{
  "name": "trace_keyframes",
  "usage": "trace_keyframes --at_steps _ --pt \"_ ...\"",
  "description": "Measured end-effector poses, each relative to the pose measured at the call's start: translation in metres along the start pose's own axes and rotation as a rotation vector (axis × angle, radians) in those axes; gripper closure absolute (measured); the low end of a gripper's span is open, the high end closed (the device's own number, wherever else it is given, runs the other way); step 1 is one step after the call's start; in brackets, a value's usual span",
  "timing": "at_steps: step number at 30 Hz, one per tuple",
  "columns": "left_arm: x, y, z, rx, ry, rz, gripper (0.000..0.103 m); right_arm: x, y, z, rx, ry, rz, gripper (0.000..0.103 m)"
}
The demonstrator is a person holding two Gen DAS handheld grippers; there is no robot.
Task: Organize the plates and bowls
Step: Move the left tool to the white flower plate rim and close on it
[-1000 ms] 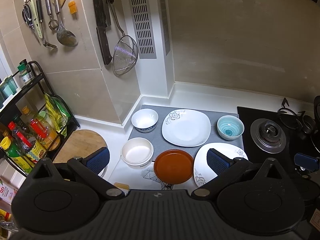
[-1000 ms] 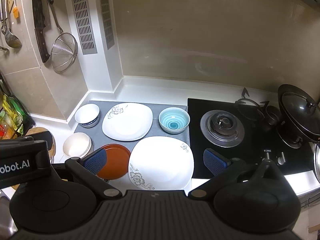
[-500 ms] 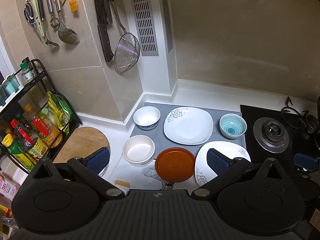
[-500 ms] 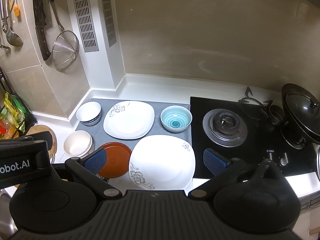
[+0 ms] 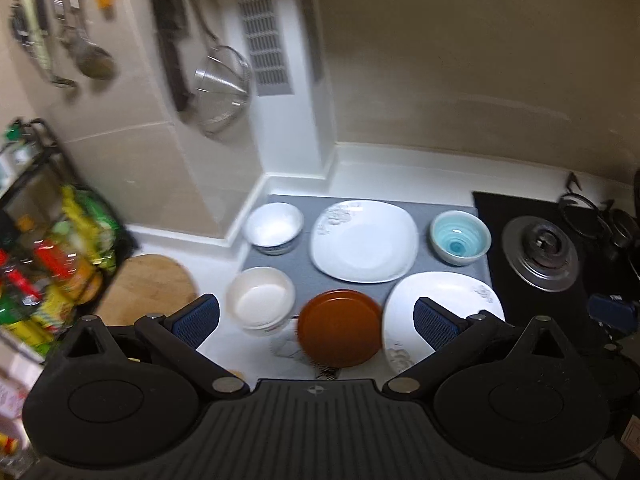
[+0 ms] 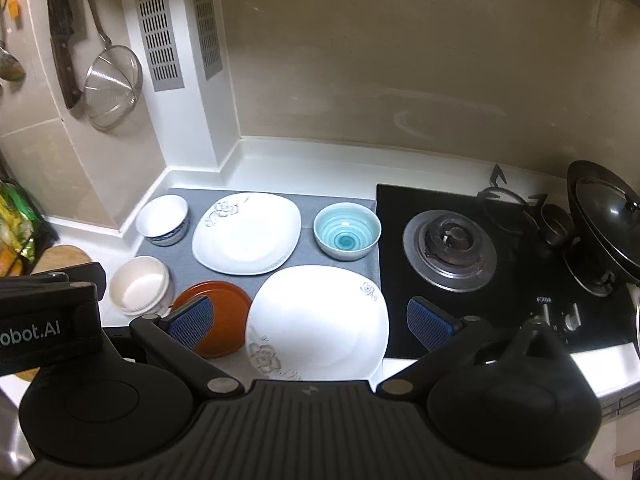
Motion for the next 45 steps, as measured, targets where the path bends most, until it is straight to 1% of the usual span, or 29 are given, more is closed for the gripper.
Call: trace_keyframes --at_steps 2,3,4,5,6,8,10,11,12,13,15,17,18,19,21,22,23,24,25,29,31,32,34,36,37,38,40,42,45 --pt "-0.004 0.024 0.001 -0.098 0.021 0.002 0.000 -0.009 0.015 -0.006 0.028 -0.040 -0.054 0.000" --pt "-0.007 0.039 0.001 -0.142 0.037 0.010 0.000 -0.015 0.021 -0.010 0.063 -0.075 -0.082 0.000" --pt "-0.010 0.056 0.003 -0.171 0.044 0.023 0.001 -0.022 0.027 -0.015 0.131 -0.112 -0.093 0.000" --pt "-0.012 0.072 0.004 -0.189 0.045 0.035 0.002 -0.028 0.035 -0.021 0.187 -0.132 -0.084 0.000" --pt "-0.013 0.088 0.005 -0.210 0.049 0.043 0.003 -0.033 0.043 -0.029 0.210 -0.125 -0.057 0.000" --pt "-0.011 0.119 0.001 -0.274 0.084 0.053 0.010 -0.041 0.063 -0.055 0.274 -0.017 0.017 0.000" --pt "-0.006 0.153 -0.009 -0.356 0.119 0.061 0.016 -0.049 0.082 -0.088 0.365 0.167 0.061 0.000" --pt "-0.003 0.171 -0.016 -0.386 0.147 0.069 0.019 -0.052 0.089 -0.102 0.368 0.241 0.059 0.000" --pt "-0.001 0.189 -0.025 -0.409 0.181 0.090 0.020 -0.054 0.095 -0.114 0.331 0.286 0.061 0.000" --pt "0.000 0.208 -0.034 -0.442 0.209 0.125 0.020 -0.054 0.101 -0.123 0.289 0.318 0.068 0.000" --pt "0.001 0.250 -0.049 -0.539 0.207 0.220 0.020 -0.057 0.111 -0.141 0.254 0.384 0.048 0.000" --pt "-0.002 0.290 -0.065 -0.621 0.199 0.352 0.034 -0.064 0.122 -0.157 0.264 0.493 0.025 0.000" --pt "-0.003 0.308 -0.072 -0.653 0.196 0.416 0.051 -0.069 0.126 -0.165 0.267 0.545 0.009 0.000" --pt "-0.004 0.324 -0.079 -0.679 0.195 0.463 0.058 -0.074 0.130 -0.173 0.262 0.592 -0.011 0.003" --pt "-0.003 0.343 -0.090 -0.707 0.207 0.486 0.059 -0.084 0.140 -0.188 0.284 0.660 -0.043 0.023" --pt "-0.003 0.349 -0.096 -0.712 0.227 0.482 0.059 -0.086 0.144 -0.194 0.297 0.689 -0.047 0.040" --pt "-0.004 0.355 -0.102 -0.702 0.249 0.484 0.056 -0.088 0.148 -0.199 0.286 0.697 -0.051 0.048" --pt "-0.002 0.356 -0.107 -0.676 0.263 0.452 0.057 -0.089 0.153 -0.202 0.267 0.681 -0.052 0.048" --pt "-0.002 0.359 -0.112 -0.665 0.281 0.449 0.057 -0.089 0.156 -0.204 0.248 0.659 -0.043 0.048" --pt "-0.006 0.376 -0.125 -0.608 0.283 0.513 0.057 -0.094 0.177 -0.217 0.219 0.631 -0.007 0.048" --pt "-0.013 0.381 -0.128 -0.635 0.266 0.564 0.059 -0.096 0.190 -0.222 0.241 0.649 0.018 0.048" --pt "-0.016 0.383 -0.129 -0.654 0.263 0.593 0.065 -0.098 0.196 -0.224 0.248 0.658 0.033 0.048" --pt "-0.020 0.380 -0.128 -0.639 0.274 0.583 0.068 -0.104 0.209 -0.224 0.256 0.669 0.054 0.048" --pt "-0.023 0.378 -0.124 -0.620 0.278 0.592 0.075 -0.110 0.217 -0.223 0.244 0.689 0.080 0.052" --pt "-0.026 0.378 -0.122 -0.621 0.275 0.602 0.077 -0.113 0.221 -0.223 0.259 0.701 0.085 0.059" --pt "-0.029 0.378 -0.118 -0.628 0.266 0.617 0.078 -0.115 0.223 -0.222 0.280 0.712 0.092 0.067" --pt "-0.034 0.378 -0.113 -0.653 0.244 0.648 0.078 -0.118 0.225 -0.218 0.287 0.709 0.112 0.073" --pt "-0.040 0.378 -0.108 -0.679 0.221 0.682 0.078 -0.117 0.223 -0.214 0.284 0.682 0.126 0.074" --pt "-0.046 0.381 -0.107 -0.708 0.192 0.712 0.076 -0.119 0.221 -0.214 0.326 0.653 0.132 0.074"
Point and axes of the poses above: each gripper's, at about its wrist camera, not at the fingertips, and y roughly the way its jaws point, z to its left, x to its top, the point moved 2 cm from there along y, roughly the way its jaws point, and after that the axes turned 9 degrees about x, right-handed, at the moved point
